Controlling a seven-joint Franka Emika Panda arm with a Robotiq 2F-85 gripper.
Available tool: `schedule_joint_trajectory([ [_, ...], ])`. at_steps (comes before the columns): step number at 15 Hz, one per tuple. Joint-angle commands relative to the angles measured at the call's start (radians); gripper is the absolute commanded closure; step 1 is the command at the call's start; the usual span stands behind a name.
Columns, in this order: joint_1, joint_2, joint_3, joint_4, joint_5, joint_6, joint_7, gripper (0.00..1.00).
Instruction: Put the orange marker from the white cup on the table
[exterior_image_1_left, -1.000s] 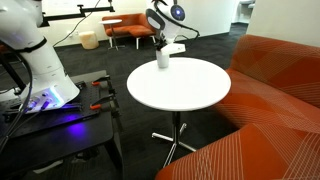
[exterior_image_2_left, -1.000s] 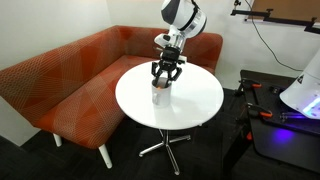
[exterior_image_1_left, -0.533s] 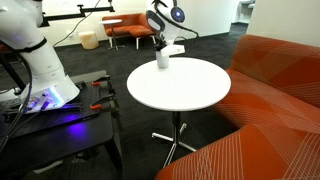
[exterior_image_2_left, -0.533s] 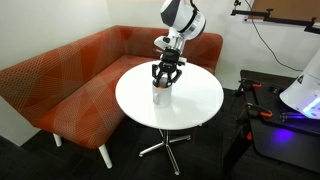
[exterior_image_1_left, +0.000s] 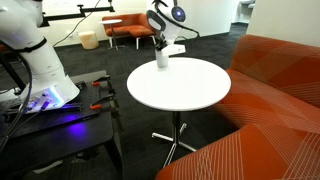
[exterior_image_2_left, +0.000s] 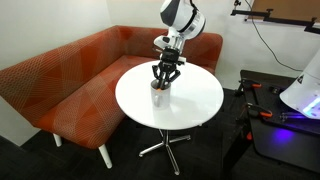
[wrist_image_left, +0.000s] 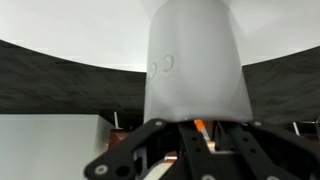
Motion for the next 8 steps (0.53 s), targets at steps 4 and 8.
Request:
schedule_joint_trajectory([
  [4,0.008,0.003,0.003,0.010,-0.031,0.033,0.035,0.82],
  [8,0.010,-0.021,0.007,-0.002,-0.037,0.034,0.031,0.64],
])
